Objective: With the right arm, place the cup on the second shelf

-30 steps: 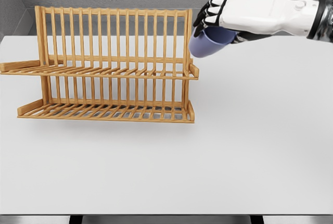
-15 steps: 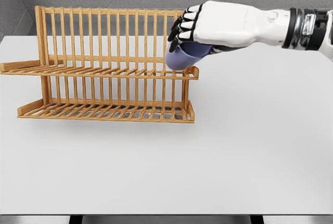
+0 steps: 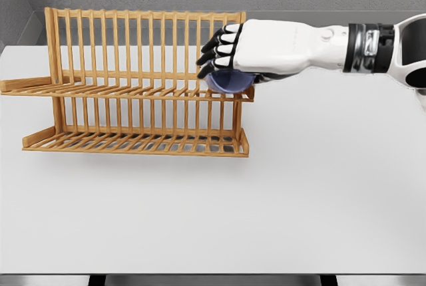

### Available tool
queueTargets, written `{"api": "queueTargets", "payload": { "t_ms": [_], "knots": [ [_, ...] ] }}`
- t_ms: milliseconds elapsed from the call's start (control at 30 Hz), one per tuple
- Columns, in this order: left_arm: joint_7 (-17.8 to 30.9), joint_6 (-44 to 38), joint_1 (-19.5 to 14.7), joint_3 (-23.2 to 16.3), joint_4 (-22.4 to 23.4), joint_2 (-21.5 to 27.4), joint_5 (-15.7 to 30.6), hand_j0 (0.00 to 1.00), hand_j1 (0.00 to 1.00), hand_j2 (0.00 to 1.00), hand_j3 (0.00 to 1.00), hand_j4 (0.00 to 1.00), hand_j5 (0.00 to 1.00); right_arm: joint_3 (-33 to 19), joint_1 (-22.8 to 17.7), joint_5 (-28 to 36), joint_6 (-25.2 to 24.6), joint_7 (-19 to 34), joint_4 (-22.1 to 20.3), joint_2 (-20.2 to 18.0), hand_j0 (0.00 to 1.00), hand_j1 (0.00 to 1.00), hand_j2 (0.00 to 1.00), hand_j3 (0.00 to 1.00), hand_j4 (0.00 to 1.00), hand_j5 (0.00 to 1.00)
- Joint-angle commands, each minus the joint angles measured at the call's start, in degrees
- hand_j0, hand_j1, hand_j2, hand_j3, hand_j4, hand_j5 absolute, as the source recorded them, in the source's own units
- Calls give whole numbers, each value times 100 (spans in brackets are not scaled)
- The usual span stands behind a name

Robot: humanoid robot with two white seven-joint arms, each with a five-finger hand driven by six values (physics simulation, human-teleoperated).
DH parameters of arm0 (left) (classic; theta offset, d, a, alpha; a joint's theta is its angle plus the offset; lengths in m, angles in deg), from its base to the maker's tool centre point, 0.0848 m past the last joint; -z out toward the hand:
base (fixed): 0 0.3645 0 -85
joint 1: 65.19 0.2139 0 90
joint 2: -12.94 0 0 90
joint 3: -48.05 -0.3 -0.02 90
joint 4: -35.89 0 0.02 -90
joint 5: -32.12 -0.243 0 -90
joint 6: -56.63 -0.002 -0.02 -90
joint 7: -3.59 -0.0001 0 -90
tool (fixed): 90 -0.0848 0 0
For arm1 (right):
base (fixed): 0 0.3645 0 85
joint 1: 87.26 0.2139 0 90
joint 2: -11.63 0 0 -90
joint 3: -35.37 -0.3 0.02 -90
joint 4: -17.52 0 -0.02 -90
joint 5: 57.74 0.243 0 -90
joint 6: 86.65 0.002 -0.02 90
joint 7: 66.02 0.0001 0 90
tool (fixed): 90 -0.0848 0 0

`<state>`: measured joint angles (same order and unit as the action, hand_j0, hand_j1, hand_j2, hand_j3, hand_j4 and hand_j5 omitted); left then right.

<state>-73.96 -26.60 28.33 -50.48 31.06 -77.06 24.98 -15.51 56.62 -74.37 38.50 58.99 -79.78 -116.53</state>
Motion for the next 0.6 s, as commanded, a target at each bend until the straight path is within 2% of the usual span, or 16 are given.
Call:
{"api": "queueTargets", "payload": {
  "t_ms": [0,67,167,200,267,333,367,400,467,567],
  "knots": [
    [3,0,0,0,0,0,2,100,100,100,100,100,100,-19,9,-15,-15,-1,36,-8,100,100,100,100,100,100],
    [3,0,-9,0,0,0,2,100,100,100,100,100,100,-308,62,-227,-15,-1,36,-25,100,100,100,100,100,100],
    [3,0,0,0,0,0,2,100,100,100,100,100,100,-1186,53,-288,-15,-1,185,-139,100,100,100,100,100,100],
    [-6,0,0,0,0,0,2,100,100,100,100,100,100,-1573,-8,-288,-15,-1,299,-402,100,100,100,100,100,100],
    [3,0,0,0,0,0,2,100,100,100,100,100,100,-2373,-860,-288,-15,-1,457,-649,100,100,100,100,100,100],
    [3,0,0,0,0,0,2,100,100,100,100,100,100,-3314,-1976,-288,-15,-1,457,-641,100,100,100,100,100,100],
    [3,0,0,0,0,0,2,100,100,100,100,100,100,-3656,-2310,-288,-15,-1,449,-588,100,100,100,100,100,100],
    [3,0,0,0,0,0,2,100,100,100,100,100,100,-3842,-2487,-279,-15,-1,431,-588,100,100,100,100,100,100],
    [3,0,0,0,0,0,2,100,100,100,100,100,100,-3842,-2662,-288,-15,-1,466,-439,100,100,100,100,100,100],
    [3,0,0,0,0,0,2,100,100,100,100,100,100,-3833,-2707,-288,-15,-1,466,-350,100,100,100,100,100,100]
  ]
}}
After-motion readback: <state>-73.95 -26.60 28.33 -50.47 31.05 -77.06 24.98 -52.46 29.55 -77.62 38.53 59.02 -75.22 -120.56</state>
